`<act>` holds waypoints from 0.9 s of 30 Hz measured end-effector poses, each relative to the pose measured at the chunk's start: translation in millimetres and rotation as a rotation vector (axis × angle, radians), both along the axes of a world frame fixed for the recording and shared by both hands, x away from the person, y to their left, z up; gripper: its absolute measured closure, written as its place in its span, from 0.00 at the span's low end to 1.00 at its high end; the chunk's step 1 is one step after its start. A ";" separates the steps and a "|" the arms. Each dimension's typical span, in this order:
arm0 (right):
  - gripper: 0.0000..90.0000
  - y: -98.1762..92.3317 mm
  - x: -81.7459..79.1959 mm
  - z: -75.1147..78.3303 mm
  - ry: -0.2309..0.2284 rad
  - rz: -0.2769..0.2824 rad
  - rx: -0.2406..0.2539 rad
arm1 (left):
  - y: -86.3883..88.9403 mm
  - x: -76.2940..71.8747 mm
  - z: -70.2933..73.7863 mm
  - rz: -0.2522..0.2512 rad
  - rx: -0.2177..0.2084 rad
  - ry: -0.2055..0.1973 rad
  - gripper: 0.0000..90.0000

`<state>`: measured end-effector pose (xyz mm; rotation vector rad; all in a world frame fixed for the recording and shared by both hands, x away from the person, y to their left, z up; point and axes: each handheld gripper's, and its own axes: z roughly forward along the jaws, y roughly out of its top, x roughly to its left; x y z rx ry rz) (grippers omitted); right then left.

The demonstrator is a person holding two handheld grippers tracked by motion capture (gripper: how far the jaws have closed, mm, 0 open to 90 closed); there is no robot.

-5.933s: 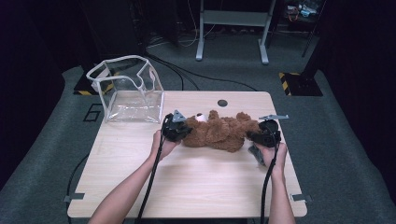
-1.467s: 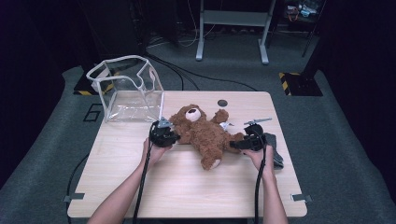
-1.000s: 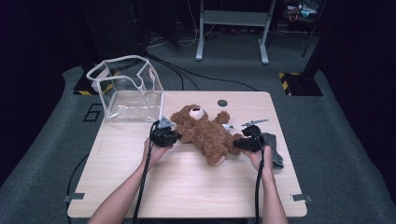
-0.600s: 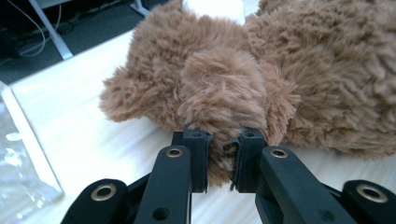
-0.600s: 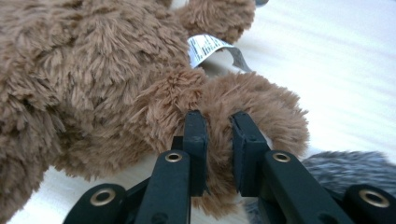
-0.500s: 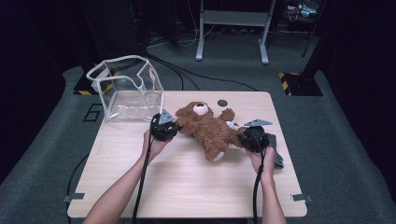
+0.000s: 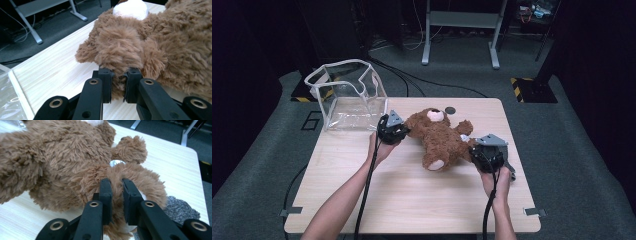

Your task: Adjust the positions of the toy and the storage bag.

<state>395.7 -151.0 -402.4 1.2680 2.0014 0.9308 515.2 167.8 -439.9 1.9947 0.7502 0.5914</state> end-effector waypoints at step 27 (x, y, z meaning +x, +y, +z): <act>0.68 19.0 -26.1 -44.1 0.113 0.124 0.120 | 8.9 -10.5 6.2 0.089 -0.131 0.182 0.34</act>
